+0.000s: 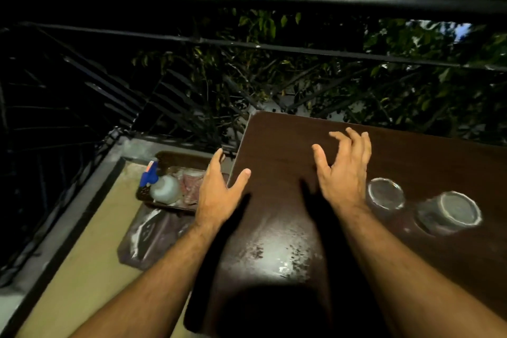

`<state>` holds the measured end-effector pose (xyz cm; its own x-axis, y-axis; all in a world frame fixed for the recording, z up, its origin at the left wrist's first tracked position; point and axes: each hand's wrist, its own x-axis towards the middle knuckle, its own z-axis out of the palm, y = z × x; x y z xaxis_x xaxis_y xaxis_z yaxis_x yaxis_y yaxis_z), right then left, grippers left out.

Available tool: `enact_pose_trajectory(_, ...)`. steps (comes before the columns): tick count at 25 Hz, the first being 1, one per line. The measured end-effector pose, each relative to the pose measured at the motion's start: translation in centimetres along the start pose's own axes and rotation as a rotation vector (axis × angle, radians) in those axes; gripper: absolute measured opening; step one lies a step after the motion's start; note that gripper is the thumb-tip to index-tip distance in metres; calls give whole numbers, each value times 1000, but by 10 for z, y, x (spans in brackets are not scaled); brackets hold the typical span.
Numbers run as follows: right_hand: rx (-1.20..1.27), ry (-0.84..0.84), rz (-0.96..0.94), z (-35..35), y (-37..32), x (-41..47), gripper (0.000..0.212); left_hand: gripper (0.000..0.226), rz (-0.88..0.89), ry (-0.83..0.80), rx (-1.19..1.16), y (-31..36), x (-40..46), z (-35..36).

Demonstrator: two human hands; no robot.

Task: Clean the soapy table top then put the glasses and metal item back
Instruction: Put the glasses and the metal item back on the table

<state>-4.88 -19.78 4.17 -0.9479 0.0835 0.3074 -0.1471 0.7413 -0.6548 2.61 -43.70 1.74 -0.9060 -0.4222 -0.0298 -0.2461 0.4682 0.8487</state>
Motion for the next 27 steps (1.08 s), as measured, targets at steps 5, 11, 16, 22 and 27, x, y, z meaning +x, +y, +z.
enact_pose_trajectory(5, 37, -168, -111, 75, -66, -19, 50, 88, -62, 154, 56, -53, 8, -69)
enact_pose_trajectory(11, 68, -312, -246, 156, -129, -61, 51, 89, -184, 272, 44, -121, -3, -138)
enact_pose_trajectory(16, 55, -424, -294, 211, -161, -100, 51, 97, -349, 290, 98, -186, -23, -172)
enact_pose_trajectory(22, -3, -517, -289, 265, -188, -135, 50, 111, -402, 314, 75, -229, -30, -200)
enact_pose_trajectory(27, -24, -577, -270, 296, -197, -152, 52, 127, -443, 291, -17, -242, -24, -204)
